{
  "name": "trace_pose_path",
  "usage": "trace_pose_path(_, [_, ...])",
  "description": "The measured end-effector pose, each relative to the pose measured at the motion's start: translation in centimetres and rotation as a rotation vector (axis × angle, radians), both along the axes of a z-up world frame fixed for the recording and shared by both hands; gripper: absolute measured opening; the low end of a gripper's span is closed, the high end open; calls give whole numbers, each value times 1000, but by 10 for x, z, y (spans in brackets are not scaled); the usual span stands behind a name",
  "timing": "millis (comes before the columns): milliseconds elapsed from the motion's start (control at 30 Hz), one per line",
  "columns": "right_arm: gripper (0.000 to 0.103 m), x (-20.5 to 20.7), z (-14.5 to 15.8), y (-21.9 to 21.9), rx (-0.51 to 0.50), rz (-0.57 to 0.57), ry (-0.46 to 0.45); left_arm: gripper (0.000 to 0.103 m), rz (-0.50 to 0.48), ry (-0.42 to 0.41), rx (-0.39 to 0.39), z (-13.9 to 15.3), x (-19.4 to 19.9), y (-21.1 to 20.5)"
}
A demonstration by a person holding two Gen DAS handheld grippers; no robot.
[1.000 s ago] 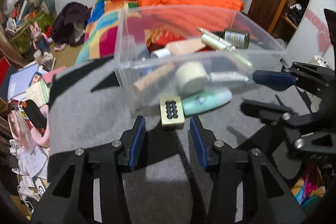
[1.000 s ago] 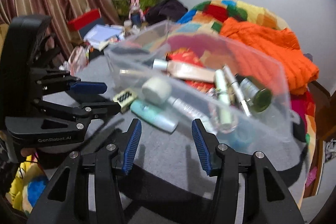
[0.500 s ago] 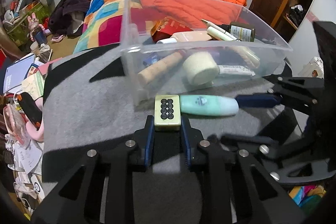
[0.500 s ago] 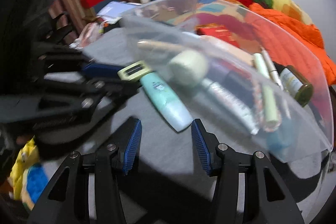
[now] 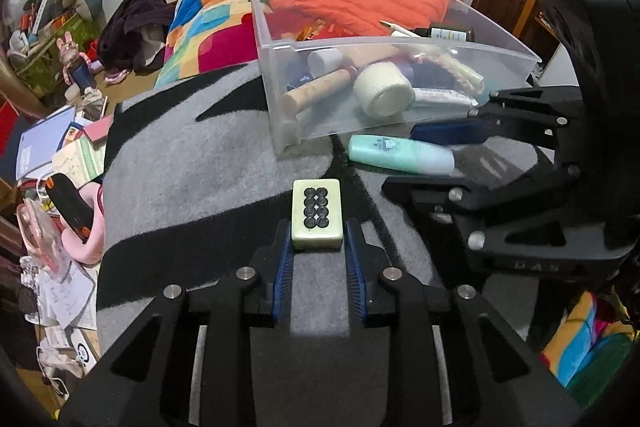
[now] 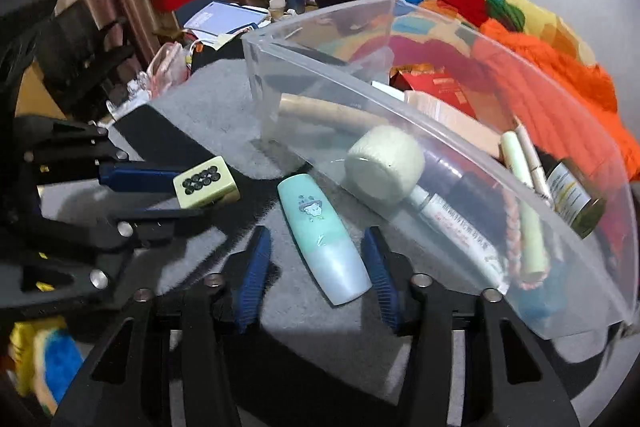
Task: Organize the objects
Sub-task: 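Grasp the tile with the left tool while the right tool grasps the light-blue bottle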
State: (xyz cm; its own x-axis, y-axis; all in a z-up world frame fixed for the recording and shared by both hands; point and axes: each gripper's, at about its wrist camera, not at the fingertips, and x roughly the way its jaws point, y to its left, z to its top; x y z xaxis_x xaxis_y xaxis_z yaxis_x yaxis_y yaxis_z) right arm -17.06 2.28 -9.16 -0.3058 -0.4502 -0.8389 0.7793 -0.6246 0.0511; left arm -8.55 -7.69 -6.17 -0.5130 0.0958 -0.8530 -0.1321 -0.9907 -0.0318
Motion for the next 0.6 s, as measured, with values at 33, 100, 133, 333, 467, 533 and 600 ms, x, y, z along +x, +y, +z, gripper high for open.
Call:
trace_pose_path(33, [23,0,0,2,-10,-4,-11,28,2,3,-2,0,-1,1])
trace_pose_path(100, [23,2,1,7,-17,-12,-26,28,11,10,-2,-1,-3,1])
trace_pose_path(133, [23,4,2,10,-22,-18,-27,28,17,13,1,-2,-5,0])
trace_pose_path(333, [23,18,11,28,-74,-41,-25,24,38,48,-1,3,-6,-3])
trace_pose_path(467, [23,27,28,40,-131,-53,-7,24,44,83,11,15,-3,-3])
trace_pose_path(533, [23,28,37,45,-155,-59,8,24,42,101,19,23,-3,-2])
trace_pose_path(600, [23,30,48,49,-171,-66,39,24,38,122,28,31,-3,2])
